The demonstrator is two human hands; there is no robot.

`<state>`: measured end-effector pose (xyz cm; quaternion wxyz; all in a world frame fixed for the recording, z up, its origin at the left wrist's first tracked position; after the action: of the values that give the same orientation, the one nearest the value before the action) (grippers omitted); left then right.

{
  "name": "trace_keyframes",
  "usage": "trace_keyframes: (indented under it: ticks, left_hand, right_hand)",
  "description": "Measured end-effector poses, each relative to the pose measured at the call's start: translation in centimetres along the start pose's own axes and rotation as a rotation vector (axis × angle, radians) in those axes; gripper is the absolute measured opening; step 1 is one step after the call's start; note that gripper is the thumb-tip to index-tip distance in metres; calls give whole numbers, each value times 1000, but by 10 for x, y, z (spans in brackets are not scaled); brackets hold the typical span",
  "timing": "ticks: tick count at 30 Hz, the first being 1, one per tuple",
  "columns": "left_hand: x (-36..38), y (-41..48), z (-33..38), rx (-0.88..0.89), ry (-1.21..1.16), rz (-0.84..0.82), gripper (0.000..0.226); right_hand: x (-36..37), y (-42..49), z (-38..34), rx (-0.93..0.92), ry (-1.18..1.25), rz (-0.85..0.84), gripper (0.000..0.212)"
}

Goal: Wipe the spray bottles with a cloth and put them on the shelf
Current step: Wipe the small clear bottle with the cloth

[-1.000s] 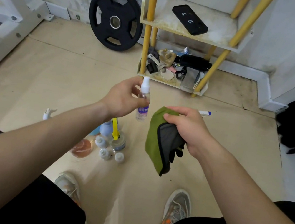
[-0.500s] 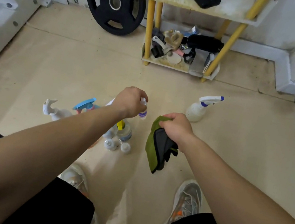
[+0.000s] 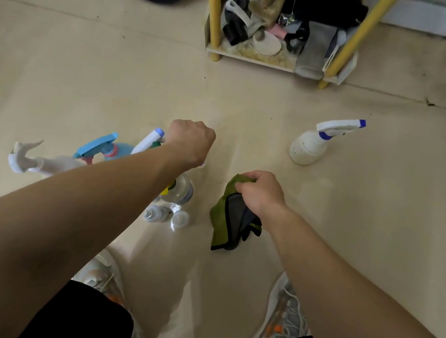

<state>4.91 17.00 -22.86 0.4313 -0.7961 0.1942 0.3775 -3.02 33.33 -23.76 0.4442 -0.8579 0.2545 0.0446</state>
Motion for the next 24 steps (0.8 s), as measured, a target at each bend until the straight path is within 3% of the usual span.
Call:
trace_keyframes:
  ticks: [9, 17, 20, 24]
  left_hand:
    - [18, 2, 8, 29, 39, -37, 19]
    - [7, -8, 15, -10, -14, -6, 18]
    - [-7, -12, 22, -15, -96, 66, 24]
    - [-35, -8, 43, -32, -293, 103, 35]
  right_hand:
    - [-3, 9, 14, 42, 66, 0, 27]
    - [-21, -6, 14, 14, 122, 41, 17]
    - [-34, -13, 15, -2, 179, 76, 26]
    - [-58, -18, 27, 2, 292, 150, 21]
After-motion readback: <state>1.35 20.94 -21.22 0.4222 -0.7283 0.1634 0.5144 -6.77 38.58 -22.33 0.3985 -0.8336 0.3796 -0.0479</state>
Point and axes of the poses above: each hand's wrist, its own y-axis towards the middle knuckle, its own x-axis out of the palm, z = x × y, the point moved 3 cm from there along y, towards the middle knuckle, and after that the axes turned 8 degrees about y, right-handed, at the moved point
